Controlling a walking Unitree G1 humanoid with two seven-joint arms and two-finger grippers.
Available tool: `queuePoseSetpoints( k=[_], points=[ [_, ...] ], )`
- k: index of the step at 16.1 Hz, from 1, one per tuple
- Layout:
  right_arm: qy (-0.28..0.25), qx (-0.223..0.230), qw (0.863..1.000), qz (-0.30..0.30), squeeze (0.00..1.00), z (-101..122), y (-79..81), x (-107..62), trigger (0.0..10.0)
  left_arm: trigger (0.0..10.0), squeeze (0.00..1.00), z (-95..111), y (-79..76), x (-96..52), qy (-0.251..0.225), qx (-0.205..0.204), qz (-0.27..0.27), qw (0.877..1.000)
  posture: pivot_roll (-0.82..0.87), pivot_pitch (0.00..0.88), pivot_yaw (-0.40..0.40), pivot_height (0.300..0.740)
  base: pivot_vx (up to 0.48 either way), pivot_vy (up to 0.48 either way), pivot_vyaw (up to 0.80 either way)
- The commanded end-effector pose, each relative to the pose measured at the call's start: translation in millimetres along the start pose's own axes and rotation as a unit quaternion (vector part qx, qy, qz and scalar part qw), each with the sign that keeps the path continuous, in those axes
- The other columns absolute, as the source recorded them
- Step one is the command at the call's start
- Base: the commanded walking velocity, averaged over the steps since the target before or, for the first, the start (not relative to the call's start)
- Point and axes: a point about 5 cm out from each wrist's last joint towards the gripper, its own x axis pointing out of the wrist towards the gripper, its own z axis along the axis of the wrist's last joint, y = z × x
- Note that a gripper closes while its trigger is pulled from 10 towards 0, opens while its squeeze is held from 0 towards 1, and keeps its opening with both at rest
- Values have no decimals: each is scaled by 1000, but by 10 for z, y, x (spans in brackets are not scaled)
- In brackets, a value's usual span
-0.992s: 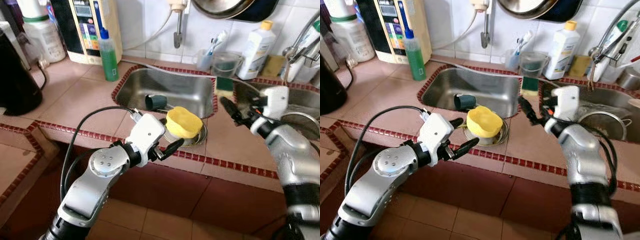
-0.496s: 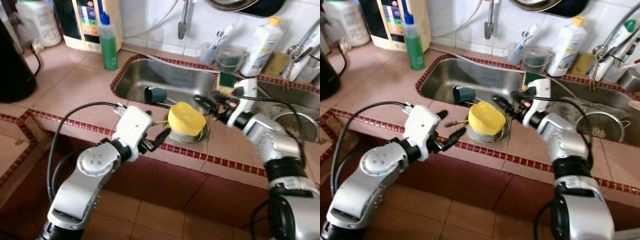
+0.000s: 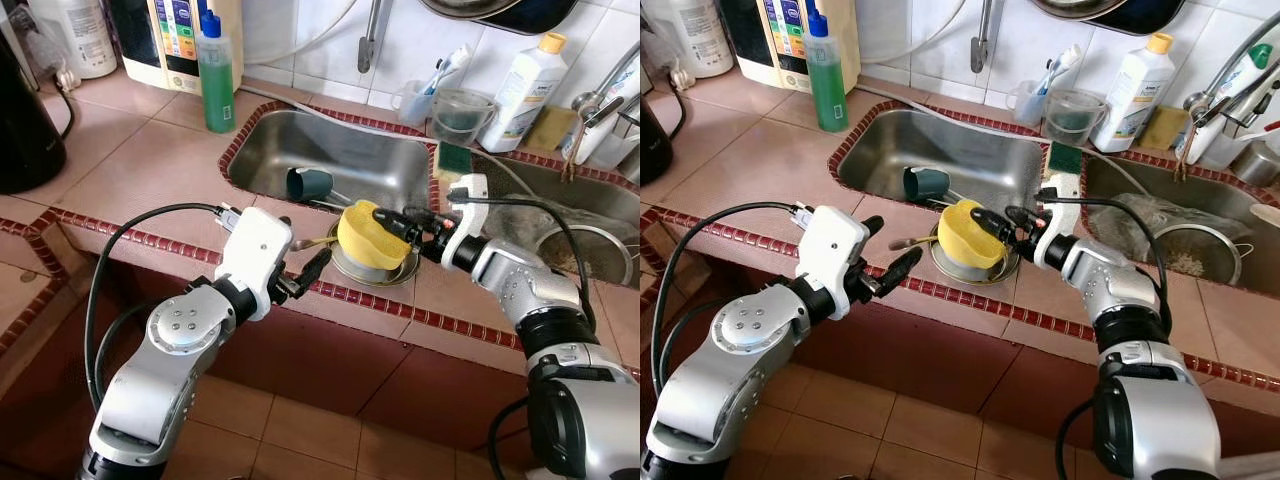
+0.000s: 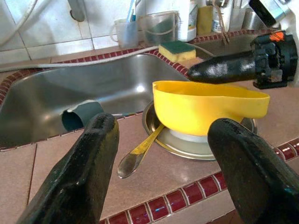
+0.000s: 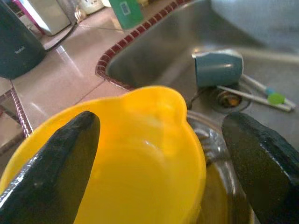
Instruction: Kitchen organization
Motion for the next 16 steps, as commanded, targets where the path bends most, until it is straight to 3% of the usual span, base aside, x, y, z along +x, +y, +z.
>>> queuePoseSetpoints(
  k=[1,3,4,5,6,7,8,9,10,16],
  points=[
    [-5,10,1000,0,0,41,-22,-17,10000,10000,0,48,-25,-19,-7,1,-6,1000,27,102,-122,740,0,0,0],
    [1,24,1000,-3,0,-38,-52,-50,9608,10000,0,64,-57,-29,-11,2,-28,1000,22,104,-118,740,0,0,0],
    [2,25,1000,-6,0,-63,-59,-54,8118,10000,0,68,-74,-31,-11,4,-34,999,22,104,-118,740,0,0,0],
    [2,28,1000,-4,0,-78,-54,-52,7961,10000,0,76,-85,-27,-13,4,-37,999,20,105,-114,740,0,0,0],
    [3,31,1000,-2,0,-96,-48,-50,6941,10000,0,82,-98,-23,-14,3,-41,999,19,104,-112,740,0,0,0],
    [4,39,999,-1,0,-115,-48,-48,6980,10000,0,85,-103,-21,-14,3,-42,999,19,104,-111,740,0,0,0],
    [7,44,999,1,0,-137,-45,-46,4588,10000,0,89,-107,-19,-15,4,-44,999,20,103,-111,740,0,0,0],
    [10,50,999,3,0,-160,-42,-45,4078,10000,0,92,-99,-17,-15,5,-42,999,22,102,-111,740,0,0,0],
    [13,64,998,7,0,-192,-38,-47,0,10000,0,97,-83,-18,-16,2,-39,999,25,101,-112,740,0,0,0],
    [18,82,996,4,0,-240,-49,-59,0,10000,0,109,-85,-21,-20,0,-35,999,32,91,-120,740,0,0,0]
  ],
)
